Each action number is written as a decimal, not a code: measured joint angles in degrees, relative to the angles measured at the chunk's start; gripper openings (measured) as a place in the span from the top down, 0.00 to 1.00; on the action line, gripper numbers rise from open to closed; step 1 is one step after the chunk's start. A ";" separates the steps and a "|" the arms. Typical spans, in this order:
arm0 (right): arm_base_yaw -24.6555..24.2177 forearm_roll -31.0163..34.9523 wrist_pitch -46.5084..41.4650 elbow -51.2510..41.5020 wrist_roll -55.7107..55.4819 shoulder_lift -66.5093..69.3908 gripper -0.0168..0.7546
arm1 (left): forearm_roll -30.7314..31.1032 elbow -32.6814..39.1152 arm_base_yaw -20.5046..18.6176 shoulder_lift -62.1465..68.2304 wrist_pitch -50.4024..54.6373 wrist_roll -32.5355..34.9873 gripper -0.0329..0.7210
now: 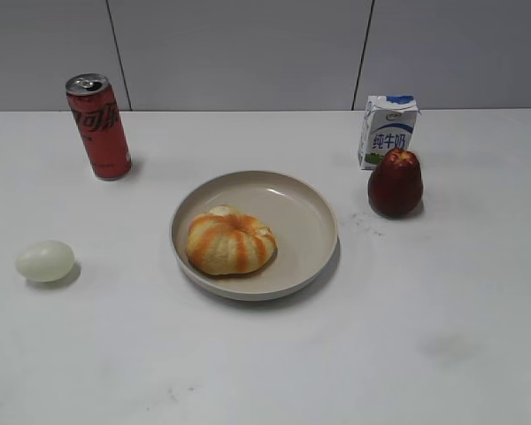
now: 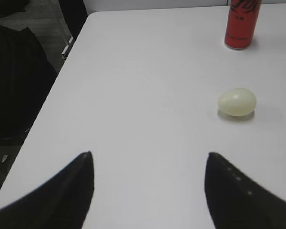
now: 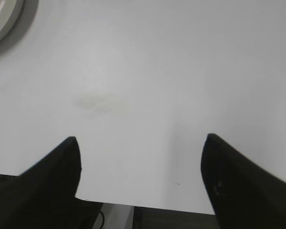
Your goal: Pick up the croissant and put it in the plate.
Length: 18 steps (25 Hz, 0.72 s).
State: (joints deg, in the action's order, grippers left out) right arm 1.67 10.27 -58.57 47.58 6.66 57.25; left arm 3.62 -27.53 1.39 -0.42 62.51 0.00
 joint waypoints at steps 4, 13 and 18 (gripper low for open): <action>0.00 -0.14 4.52 -9.34 0.05 -8.67 0.21 | 0.00 0.00 0.00 0.00 0.00 0.00 0.22; 0.00 -1.83 9.21 -18.28 0.13 -24.69 0.21 | 0.00 0.00 0.00 0.00 -0.07 0.00 0.22; 0.00 -1.45 7.32 -17.89 0.13 -32.47 0.21 | 0.00 0.00 0.00 0.00 -0.07 0.00 0.22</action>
State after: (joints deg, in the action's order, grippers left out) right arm 1.67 8.82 -51.25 29.69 6.79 24.79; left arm 3.62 -27.53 1.39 -0.42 62.44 0.00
